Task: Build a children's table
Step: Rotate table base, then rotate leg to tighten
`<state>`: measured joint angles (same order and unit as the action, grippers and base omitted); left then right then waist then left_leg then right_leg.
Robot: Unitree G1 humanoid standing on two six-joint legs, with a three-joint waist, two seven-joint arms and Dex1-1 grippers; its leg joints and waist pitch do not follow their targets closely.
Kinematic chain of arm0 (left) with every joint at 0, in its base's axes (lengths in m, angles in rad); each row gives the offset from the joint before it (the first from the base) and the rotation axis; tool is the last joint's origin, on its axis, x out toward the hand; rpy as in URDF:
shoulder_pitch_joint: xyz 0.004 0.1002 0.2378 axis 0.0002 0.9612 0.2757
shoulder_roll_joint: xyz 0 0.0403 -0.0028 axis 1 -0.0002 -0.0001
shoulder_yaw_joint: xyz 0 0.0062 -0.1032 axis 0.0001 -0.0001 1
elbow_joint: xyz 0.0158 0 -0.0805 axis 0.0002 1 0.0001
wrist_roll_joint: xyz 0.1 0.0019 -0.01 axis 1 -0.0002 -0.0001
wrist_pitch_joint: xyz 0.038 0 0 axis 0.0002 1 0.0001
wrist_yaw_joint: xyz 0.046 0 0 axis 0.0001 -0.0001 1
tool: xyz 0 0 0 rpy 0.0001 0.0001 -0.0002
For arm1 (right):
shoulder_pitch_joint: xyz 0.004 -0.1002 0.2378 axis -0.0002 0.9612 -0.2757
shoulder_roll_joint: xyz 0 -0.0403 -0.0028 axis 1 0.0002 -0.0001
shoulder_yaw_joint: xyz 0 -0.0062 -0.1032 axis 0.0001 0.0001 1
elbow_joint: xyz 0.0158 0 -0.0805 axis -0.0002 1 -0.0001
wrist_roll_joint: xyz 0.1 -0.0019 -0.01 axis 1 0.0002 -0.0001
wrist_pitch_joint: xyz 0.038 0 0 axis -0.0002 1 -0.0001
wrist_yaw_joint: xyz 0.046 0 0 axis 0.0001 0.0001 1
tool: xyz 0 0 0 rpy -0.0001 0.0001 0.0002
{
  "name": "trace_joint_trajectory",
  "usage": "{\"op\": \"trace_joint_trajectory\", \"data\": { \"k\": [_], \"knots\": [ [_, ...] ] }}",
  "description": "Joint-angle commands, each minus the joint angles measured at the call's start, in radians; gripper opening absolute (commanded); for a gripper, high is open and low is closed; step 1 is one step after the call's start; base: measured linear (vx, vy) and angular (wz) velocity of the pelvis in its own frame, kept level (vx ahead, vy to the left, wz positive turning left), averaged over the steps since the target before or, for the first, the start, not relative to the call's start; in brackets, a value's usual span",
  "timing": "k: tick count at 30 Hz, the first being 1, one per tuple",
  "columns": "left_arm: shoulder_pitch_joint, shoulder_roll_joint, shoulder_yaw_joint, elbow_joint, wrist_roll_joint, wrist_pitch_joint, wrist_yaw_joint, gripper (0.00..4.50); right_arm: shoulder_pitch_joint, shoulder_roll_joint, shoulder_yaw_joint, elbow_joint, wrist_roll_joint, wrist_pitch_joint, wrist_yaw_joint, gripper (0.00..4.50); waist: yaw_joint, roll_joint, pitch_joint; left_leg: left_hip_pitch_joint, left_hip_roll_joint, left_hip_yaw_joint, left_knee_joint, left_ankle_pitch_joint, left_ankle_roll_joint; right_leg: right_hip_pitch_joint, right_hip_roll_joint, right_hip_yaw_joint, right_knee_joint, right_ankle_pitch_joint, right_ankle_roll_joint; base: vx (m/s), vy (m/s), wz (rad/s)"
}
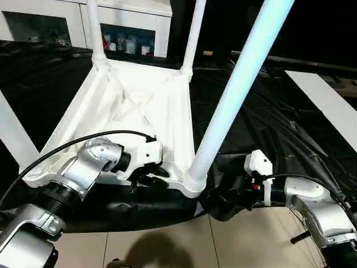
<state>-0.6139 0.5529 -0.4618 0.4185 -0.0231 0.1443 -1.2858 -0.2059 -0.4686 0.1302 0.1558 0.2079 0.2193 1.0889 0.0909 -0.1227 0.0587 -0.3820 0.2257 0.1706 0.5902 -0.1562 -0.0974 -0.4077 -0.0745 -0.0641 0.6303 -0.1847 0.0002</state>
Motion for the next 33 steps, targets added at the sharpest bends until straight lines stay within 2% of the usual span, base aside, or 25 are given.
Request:
{"op": "trace_joint_trajectory", "data": {
  "k": [1,3,4,9,11,12,13,15,20,21,23,26,28,33],
  "knots": [
    [-0.013,0.003,-0.017,0.004,0.012,0.005,-0.017,1.06,0.005,-0.020,0.003,-0.035,0.018,0.013,0.013,3.85,0.004,0.024,-0.062,0.022,0.013,0.000,-0.076,-0.324,-0.032,0.039,-0.059,0.041,-0.088,-0.299,-0.160,0.000,0.000,0.00],
    [-0.010,0.002,-0.016,0.004,0.014,0.005,-0.020,1.06,0.007,-0.018,0.006,-0.038,0.019,0.014,0.014,3.85,0.004,0.023,-0.063,0.022,0.013,0.000,-0.076,-0.316,-0.030,0.040,-0.059,0.041,-0.085,-0.287,-0.161,0.000,0.000,0.00],
    [-0.007,0.002,-0.015,0.003,0.014,0.007,-0.024,0.85,0.007,-0.017,0.008,-0.040,0.019,0.015,0.013,3.85,0.003,0.024,-0.063,0.022,0.013,0.000,-0.076,-0.314,-0.030,0.040,-0.059,0.040,-0.085,-0.284,-0.163,0.000,0.000,0.00],
    [0.002,0.002,-0.012,-0.007,0.014,0.018,-0.034,0.49,-0.005,0.004,0.022,-0.038,0.011,0.005,-0.002,3.85,0.003,0.023,-0.062,0.022,0.013,0.000,-0.076,-0.321,-0.032,0.039,-0.060,0.041,-0.087,-0.303,-0.162,0.000,0.000,0.00],
    [0.005,0.002,-0.010,-0.009,0.015,0.022,-0.034,0.49,-0.010,0.013,0.027,-0.034,0.007,0.003,-0.007,3.85,0.003,0.020,-0.062,0.023,0.013,0.001,-0.075,-0.324,-0.033,0.038,-0.061,0.041,-0.088,-0.312,-0.158,0.000,0.000,0.00],
    [0.009,0.002,-0.008,-0.012,0.016,0.026,-0.032,0.28,-0.017,0.024,0.033,-0.030,0.001,-0.001,-0.016,3.85,0.002,0.023,-0.061,0.023,0.013,0.000,-0.076,-0.326,-0.035,0.037,-0.061,0.041,-0.088,-0.320,-0.157,0.000,0.000,0.00],
    [0.013,0.002,-0.006,-0.016,0.015,0.030,-0.032,0.19,-0.022,0.032,0.034,-0.023,-0.003,-0.008,-0.025,3.85,0.001,0.018,-0.062,0.023,0.014,0.000,-0.076,-0.323,-0.035,0.038,-0.061,0.041,-0.087,-0.319,-0.156,0.000,0.000,0.00],
    [0.018,0.001,-0.003,-0.021,0.013,0.035,-0.032,0.07,-0.032,0.047,0.034,-0.008,-0.011,-0.025,-0.046,3.85,0.002,0.021,-0.061,0.024,0.014,0.000,-0.076,-0.323,-0.038,0.036,-0.062,0.041,-0.087,-0.321,-0.157,0.000,0.000,0.00],
    [0.028,0.003,-0.002,-0.029,0.014,0.036,-0.030,0.03,-0.050,0.076,0.043,0.009,0.002,-0.017,-0.058,3.85,0.000,0.021,-0.060,0.024,0.013,-0.001,-0.077,-0.331,-0.042,0.036,-0.061,0.041,-0.088,-0.340,-0.149,0.000,0.000,0.00],
    [0.029,0.004,-0.001,-0.030,0.014,0.037,-0.030,0.03,-0.052,0.081,0.047,0.010,0.004,-0.014,-0.058,3.85,0.000,0.018,-0.061,0.024,0.013,0.000,-0.077,-0.330,-0.040,0.036,-0.061,0.041,-0.089,-0.338,-0.149,0.000,0.000,0.00],
    [0.031,0.005,0.000,-0.032,0.014,0.038,-0.030,0.00,-0.058,0.093,0.052,0.020,0.006,-0.011,-0.060,3.59,0.000,0.020,-0.060,0.024,0.013,-0.001,-0.078,-0.328,-0.040,0.036,-0.061,0.041,-0.088,-0.335,-0.151,0.000,0.000,0.00],
    [0.034,0.005,0.003,-0.036,0.016,0.040,-0.029,0.00,-0.066,0.102,0.056,0.036,0.002,-0.016,-0.064,3.47,0.000,0.020,-0.061,0.025,0.013,-0.001,-0.078,-0.331,-0.042,0.036,-0.061,0.041,-0.087,-0.331,-0.153,0.000,0.000,0.00],
    [0.035,0.006,0.005,-0.036,0.018,0.040,-0.028,0.00,-0.073,0.109,0.062,0.051,-0.004,-0.023,-0.067,3.12,-0.001,0.021,-0.060,0.025,0.013,-0.001,-0.078,-0.331,-0.044,0.036,-0.061,0.041,-0.087,-0.330,-0.153,0.000,0.000,0.00],
    [0.034,0.005,0.006,-0.031,0.022,0.036,-0.026,0.00,-0.092,0.131,0.068,0.078,-0.012,-0.032,-0.076,2.78,-0.001,0.021,-0.059,0.026,0.011,-0.002,-0.079,-0.354,-0.047,0.035,-0.063,0.041,-0.092,-0.376,-0.143,0.000,0.000,0.00]
  ]
}}
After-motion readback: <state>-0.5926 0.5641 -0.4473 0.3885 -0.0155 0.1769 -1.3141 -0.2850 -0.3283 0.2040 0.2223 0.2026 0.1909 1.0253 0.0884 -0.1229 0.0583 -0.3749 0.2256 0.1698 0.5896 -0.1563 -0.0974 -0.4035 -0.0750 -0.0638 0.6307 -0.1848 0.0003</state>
